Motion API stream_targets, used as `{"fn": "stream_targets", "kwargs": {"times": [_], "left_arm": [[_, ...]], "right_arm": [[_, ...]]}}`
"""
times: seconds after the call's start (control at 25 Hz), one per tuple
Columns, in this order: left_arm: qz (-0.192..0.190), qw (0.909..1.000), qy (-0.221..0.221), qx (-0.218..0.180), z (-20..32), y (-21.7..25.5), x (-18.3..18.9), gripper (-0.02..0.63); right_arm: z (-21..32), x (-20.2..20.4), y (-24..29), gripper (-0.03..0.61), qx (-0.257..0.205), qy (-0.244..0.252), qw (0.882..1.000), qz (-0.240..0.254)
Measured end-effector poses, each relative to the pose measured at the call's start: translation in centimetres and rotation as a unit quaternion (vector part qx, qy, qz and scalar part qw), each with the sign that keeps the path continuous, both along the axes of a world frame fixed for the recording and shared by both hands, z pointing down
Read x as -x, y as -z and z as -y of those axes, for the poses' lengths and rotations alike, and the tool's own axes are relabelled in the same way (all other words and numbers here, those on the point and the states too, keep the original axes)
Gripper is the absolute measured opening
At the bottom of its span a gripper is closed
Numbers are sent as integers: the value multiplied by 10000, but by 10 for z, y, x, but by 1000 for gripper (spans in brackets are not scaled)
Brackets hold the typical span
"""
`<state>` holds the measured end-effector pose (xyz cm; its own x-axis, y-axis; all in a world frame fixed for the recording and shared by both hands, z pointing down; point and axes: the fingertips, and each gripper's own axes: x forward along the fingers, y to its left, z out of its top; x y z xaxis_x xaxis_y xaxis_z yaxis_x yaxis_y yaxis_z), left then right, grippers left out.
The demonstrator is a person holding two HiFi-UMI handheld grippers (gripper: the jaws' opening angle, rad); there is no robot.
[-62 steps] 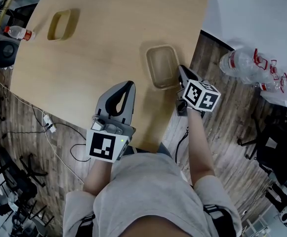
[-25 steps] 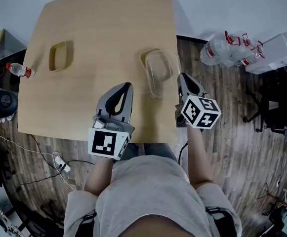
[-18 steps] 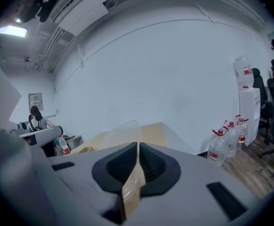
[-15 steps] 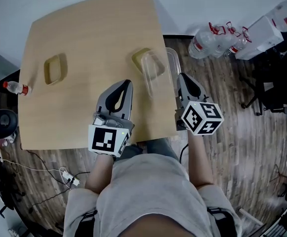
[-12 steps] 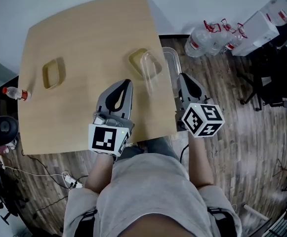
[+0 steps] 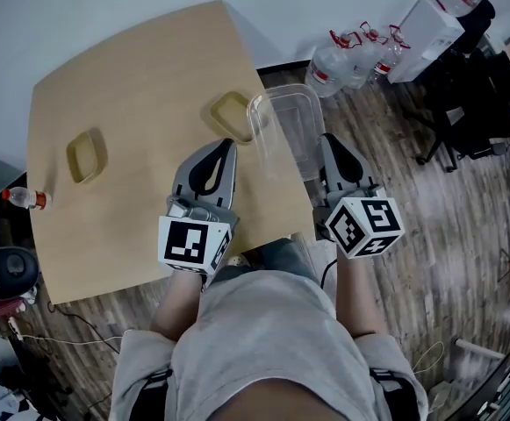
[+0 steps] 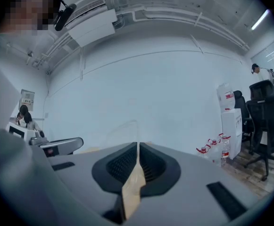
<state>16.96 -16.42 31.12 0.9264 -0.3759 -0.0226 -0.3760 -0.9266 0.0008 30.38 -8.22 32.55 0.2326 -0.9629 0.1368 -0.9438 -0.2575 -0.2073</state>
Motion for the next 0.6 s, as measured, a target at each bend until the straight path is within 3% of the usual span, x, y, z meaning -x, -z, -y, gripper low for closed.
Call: {"fn": "stream_targets", "kwargs": {"times": [0.6], "left_arm": [[-64, 9993, -338, -138, -28, 11, 1, 15]], "right_arm": [[-45, 19, 26, 25, -362, -279, 9980, -428]]}}
